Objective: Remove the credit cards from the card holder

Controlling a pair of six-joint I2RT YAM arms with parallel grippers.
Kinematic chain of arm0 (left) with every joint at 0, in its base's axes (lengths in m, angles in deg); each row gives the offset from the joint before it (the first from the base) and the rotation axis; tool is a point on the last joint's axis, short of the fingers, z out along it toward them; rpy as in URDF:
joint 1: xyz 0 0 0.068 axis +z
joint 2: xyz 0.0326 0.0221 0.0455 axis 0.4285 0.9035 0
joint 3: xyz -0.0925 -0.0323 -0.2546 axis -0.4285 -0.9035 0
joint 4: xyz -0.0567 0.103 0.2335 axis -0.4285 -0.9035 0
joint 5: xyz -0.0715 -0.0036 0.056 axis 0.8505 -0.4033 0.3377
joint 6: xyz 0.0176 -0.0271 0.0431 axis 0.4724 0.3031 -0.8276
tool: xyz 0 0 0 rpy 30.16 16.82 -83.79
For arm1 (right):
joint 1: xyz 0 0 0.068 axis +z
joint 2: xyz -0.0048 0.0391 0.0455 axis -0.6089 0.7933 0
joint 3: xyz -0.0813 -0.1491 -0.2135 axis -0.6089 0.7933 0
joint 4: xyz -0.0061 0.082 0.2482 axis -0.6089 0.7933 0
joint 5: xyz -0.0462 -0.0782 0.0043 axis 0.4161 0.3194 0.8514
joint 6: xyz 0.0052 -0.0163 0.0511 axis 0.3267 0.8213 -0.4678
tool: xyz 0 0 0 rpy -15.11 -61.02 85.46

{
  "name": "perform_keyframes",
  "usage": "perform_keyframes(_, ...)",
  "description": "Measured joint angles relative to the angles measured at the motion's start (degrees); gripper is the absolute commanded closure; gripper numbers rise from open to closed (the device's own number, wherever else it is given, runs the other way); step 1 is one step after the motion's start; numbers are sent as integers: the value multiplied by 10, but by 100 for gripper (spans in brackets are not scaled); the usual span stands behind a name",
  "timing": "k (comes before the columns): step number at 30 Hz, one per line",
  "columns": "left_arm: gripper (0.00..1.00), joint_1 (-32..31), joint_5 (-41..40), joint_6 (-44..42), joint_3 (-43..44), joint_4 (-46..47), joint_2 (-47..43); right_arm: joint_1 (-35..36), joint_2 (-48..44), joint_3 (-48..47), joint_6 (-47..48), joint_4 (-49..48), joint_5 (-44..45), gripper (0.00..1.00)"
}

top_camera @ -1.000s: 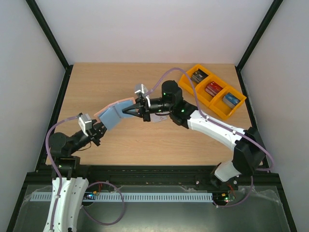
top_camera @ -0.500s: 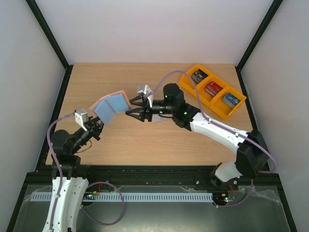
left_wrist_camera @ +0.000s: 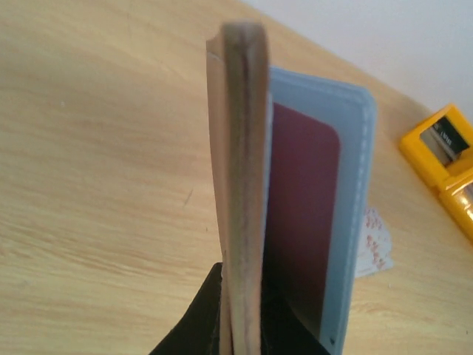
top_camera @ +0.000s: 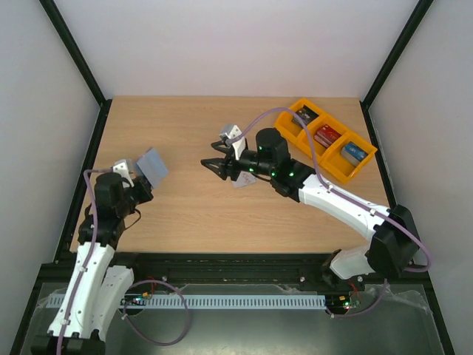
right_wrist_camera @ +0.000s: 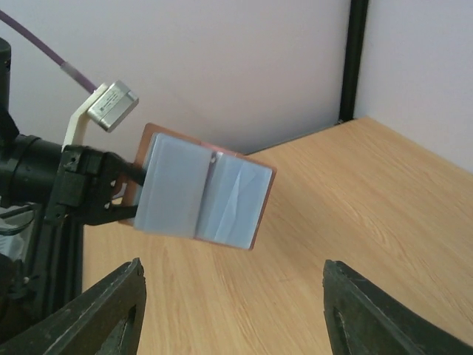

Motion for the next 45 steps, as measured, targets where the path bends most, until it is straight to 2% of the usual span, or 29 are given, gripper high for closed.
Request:
perform_keyframes(10,98,-31,51,107,-42,-12,137,-21,-25,24,1,23,81,33)
perform_keyframes(16,98,-41,35,132,-26,-52,222,-34,-43,38,17,39,107,32)
perform_keyframes(22,98,-43,16,141,-18,-72,271,-40,-47,43,29,44,110,28)
perform_keyframes(26,98,-45,33,141,-19,-63,267,-42,-41,44,25,41,51,26)
perform_keyframes(30,98,-45,58,140,-43,-19,228,-39,30,51,-67,-46,-60,29)
perform_keyframes(33,98,-44,67,139,-66,0,202,-21,137,41,-147,-108,-104,31)
perform_keyframes(36,98,-44,73,140,-83,15,186,2,259,-30,-190,-95,-122,32)
perform_keyframes(39,98,-44,81,140,-95,31,172,23,342,-106,-216,-69,-138,31)
perform_keyframes(45,98,-44,94,133,-96,65,151,58,374,-135,-230,-45,-172,31)
